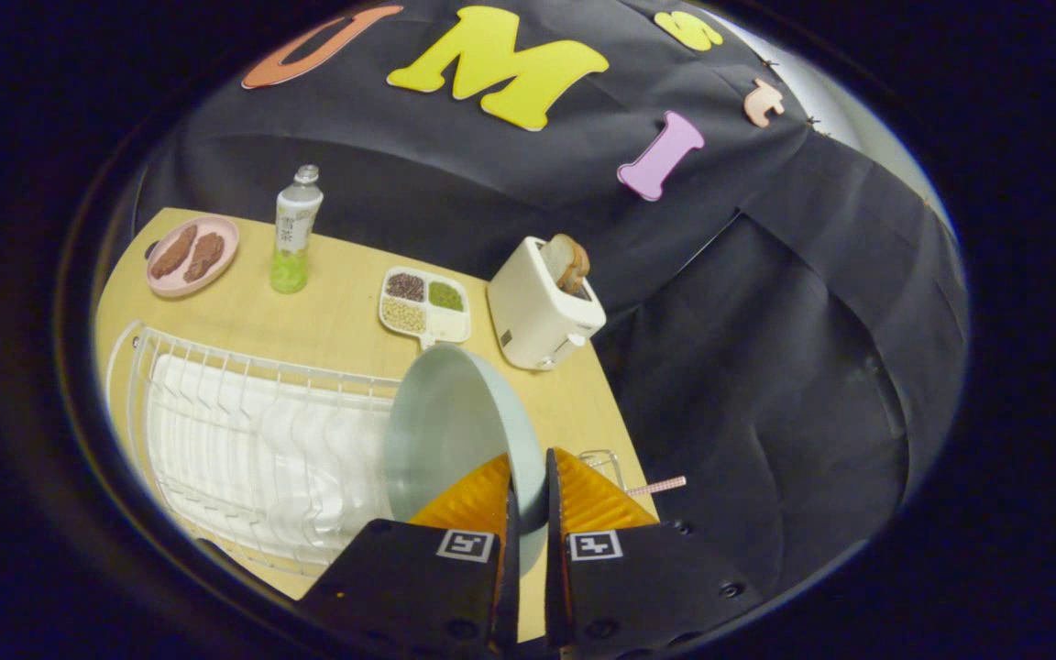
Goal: Take the plate from the dish rack, then take the spoon from the basket and place it into the plate.
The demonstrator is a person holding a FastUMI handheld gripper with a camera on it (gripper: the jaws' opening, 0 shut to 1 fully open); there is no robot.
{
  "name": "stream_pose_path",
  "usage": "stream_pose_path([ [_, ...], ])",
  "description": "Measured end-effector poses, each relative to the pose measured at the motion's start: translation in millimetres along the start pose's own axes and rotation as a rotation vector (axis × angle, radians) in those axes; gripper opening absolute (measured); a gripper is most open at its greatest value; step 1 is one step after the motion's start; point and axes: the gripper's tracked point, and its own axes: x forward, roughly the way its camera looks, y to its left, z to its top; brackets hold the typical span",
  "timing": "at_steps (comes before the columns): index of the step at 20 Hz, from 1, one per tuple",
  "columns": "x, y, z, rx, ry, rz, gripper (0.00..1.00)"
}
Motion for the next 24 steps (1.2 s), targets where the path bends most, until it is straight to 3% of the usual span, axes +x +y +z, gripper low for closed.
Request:
stream_pose_path([
  [3, -17, -4, 0, 0.053, -0.075, 0.048, 0.16],
  [5, -31, -1, -14, 0.086, -0.101, 0.159, 0.16],
  [8, -57, -2, -55, 0.115, -0.141, 0.334, 0.16],
  [14, -77, -5, -167, 0.189, -0.159, 0.553, 0.16],
  [17, -73, 2, -215, 0.201, -0.107, 0.628, 0.16],
  [22, -64, 21, -254, 0.232, -0.032, 0.729, 0.16],
  [24, -53, 25, -259, 0.210, -0.022, 0.722, 0.16],
])
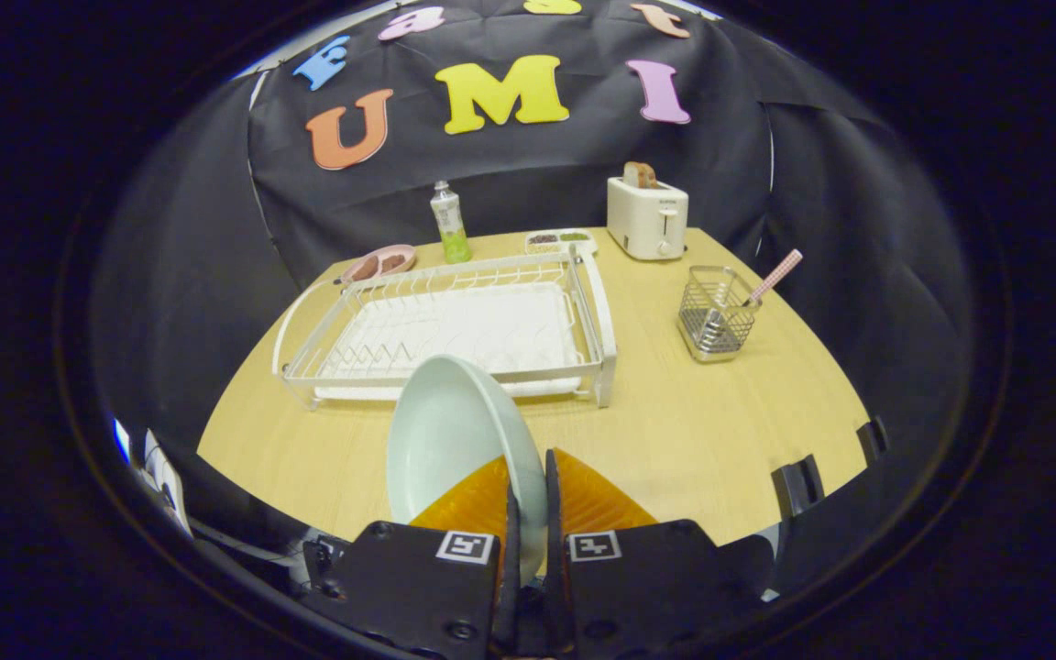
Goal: Take the plate from the dish rack, then take the spoon from the basket and place it into the plate.
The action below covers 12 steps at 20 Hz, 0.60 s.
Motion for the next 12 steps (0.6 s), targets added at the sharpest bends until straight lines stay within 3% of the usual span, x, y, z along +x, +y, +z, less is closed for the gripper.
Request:
stream_pose_path([
  [6, 31, -14, -18, -0.058, 0.020, 0.028, 0.19],
  [12, 58, -27, -36, 0.054, 0.076, 0.119, 0.22],
])
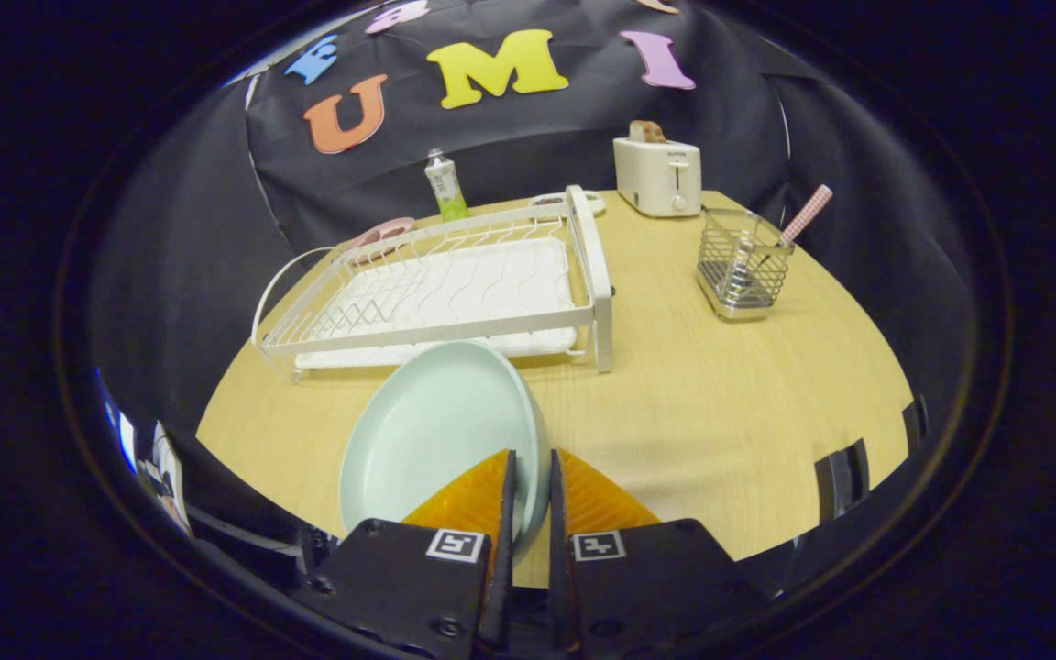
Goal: Take the plate from the dish rack, then take the spoon from the basket and place it into the plate.
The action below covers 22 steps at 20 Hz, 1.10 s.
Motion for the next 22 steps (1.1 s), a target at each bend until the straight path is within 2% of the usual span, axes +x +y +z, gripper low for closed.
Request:
stream_pose_path([
  [2, 12, -11, -7, 0.022, 0.032, 0.010, 0.25],
  [4, 15, -11, -8, 0.045, 0.032, 0.054, 0.27],
  [8, 21, -36, 5, -0.061, -0.048, -0.031, 0.31],
  [10, 19, -43, 16, -0.096, -0.139, -0.028, 0.44],
  [11, 21, -52, 21, -0.095, -0.180, -0.045, 0.65],
  [15, 21, -74, 37, -0.081, -0.250, -0.063, 0.88],
  [18, 23, -94, 48, -0.010, -0.250, -0.035, 0.93],
  [22, 16, -153, 89, -0.023, -0.329, -0.146, 0.93],
])
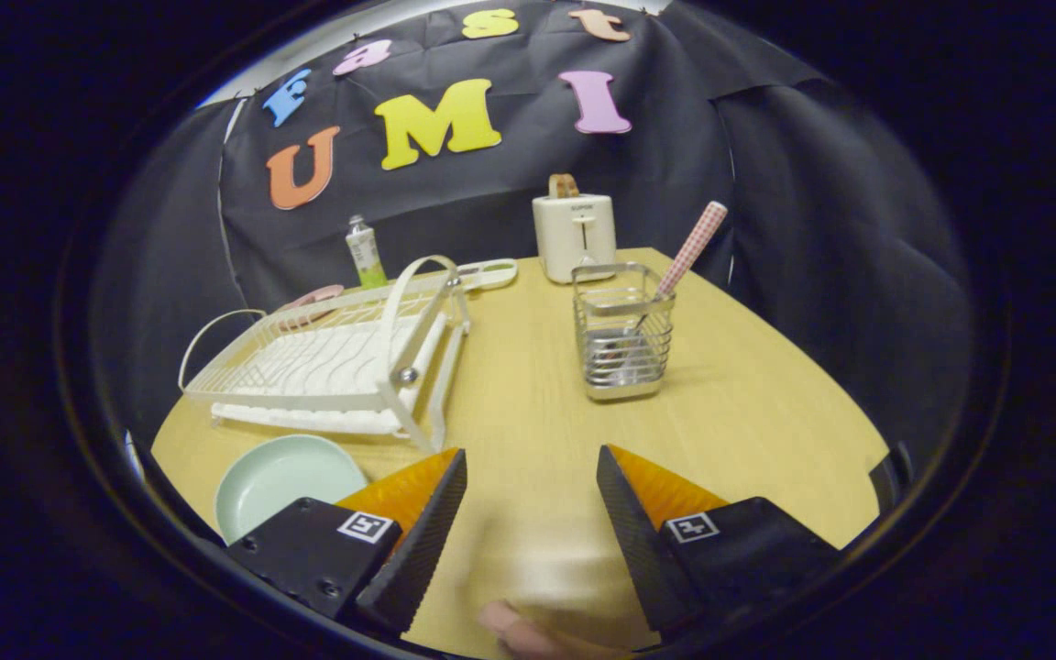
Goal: Take the plate from the dish rack, then take the spoon from the basket and place it into the plate.
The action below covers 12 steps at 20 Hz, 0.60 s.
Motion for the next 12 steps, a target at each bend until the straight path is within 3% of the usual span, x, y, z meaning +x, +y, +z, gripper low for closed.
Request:
stream_pose_path([
  [2, 5, -29, 28, -0.012, -0.059, -0.041, 0.93],
  [8, 15, -80, 86, -0.014, -0.189, -0.044, 0.93],
  [12, 29, -93, 125, 0.039, -0.298, -0.066, 0.92],
])
